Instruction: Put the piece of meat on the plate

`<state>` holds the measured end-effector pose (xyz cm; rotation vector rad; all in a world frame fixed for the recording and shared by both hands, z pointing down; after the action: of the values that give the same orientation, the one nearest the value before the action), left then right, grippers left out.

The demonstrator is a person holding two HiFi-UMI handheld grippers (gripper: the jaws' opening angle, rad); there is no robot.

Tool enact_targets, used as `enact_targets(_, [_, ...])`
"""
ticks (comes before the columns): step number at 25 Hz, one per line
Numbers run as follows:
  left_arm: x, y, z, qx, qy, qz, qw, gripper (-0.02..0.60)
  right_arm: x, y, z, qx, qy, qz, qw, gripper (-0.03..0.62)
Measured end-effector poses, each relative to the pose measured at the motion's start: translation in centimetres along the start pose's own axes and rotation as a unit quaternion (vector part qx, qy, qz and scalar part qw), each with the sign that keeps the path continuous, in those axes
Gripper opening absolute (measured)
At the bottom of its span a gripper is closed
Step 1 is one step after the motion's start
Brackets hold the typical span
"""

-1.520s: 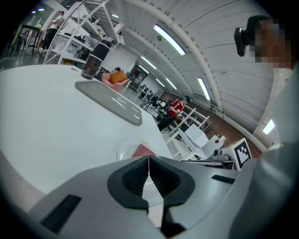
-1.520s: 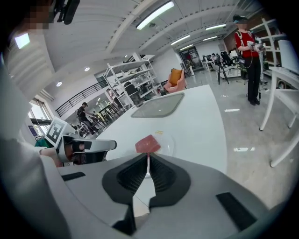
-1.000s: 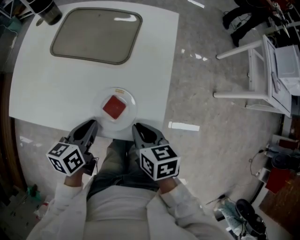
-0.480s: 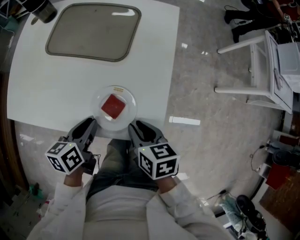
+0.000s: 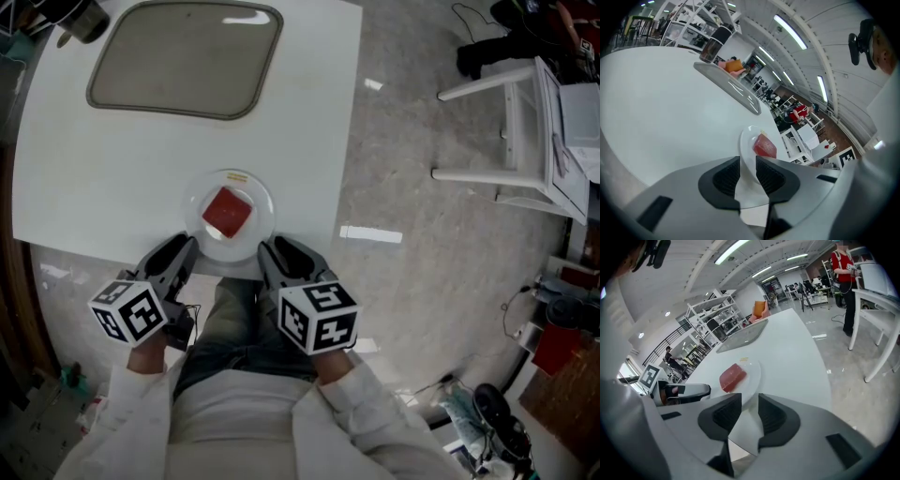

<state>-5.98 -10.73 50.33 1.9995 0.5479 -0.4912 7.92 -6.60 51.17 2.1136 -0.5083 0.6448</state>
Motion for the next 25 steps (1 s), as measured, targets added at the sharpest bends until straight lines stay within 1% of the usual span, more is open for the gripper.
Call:
enact_targets(3, [0.16, 0.21, -0.14, -0.005, -0.010, -0.005, 0.9999, 0.089, 0.05, 0.22, 0.15, -0.004, 0.012, 0.002, 1.000, 0.098])
enact_targets(7, [0.61, 0.43, -0.78, -0.016, -0.001, -0.005, 0.9999, 0.092, -0.02, 0.46, -0.25, -0.017, 0.022, 0.010, 1.000, 0.098])
enact_targets(12, [0.63, 0.53, -0.57, -0.017, -0.021, -0.009, 0.9996, 0.092, 0.11, 0.38, -0.01, -0.010, 0.039, 0.010, 0.999, 0.098])
enact_targets(17, [0.31, 0.62, -0.43, -0.020, -0.025, 0.002, 0.9995, 0.092, 0.33, 0.54, 0.16, -0.012, 0.037, 0.002, 0.999, 0.098])
enact_targets(25, [0.18, 0.59, -0.62, -0.020, -0.032, 0.004, 0.9993, 0.092, 0.23, 1.04, 0.36, -0.010, 0.038, -0.003, 0.999, 0.097])
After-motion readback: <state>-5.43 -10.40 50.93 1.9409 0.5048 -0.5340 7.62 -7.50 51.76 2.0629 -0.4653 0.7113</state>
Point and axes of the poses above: the fingertips, and each gripper's own axes: y forward along the fingers, x to its right, z out of its top, the point moved 1 cm from there along -y, backward along the fingers, and after that the axes turned 10 degrees about z, right-handed, at the moved point
